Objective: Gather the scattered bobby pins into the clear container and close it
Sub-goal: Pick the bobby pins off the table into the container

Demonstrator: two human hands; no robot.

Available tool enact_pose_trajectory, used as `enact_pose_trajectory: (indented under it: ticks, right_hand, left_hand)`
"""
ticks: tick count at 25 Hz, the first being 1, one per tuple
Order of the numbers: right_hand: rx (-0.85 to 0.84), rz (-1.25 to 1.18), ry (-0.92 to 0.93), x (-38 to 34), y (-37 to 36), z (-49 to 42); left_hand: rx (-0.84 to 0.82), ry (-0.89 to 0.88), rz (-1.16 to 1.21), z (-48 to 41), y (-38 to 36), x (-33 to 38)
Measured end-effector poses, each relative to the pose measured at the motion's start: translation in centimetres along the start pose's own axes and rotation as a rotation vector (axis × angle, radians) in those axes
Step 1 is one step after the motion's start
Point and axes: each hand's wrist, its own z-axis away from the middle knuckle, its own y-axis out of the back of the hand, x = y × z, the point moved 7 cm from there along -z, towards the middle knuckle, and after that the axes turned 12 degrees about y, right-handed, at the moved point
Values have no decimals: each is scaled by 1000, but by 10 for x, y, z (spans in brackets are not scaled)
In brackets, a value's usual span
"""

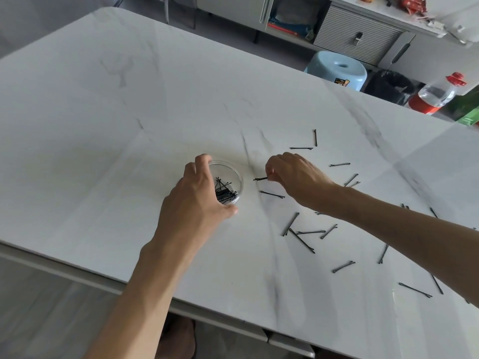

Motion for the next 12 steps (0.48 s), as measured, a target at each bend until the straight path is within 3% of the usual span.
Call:
enact_pose_trajectory:
  ticks: [4, 12]
  right_hand:
    - [24, -171, -108, -10, -1, 19]
    - [-7, -26, -129, -20, -3, 21]
  left_hand:
    - [-4, -4, -7, 0, 0, 1]
    - [-19, -7, -8, 2, -1, 4]
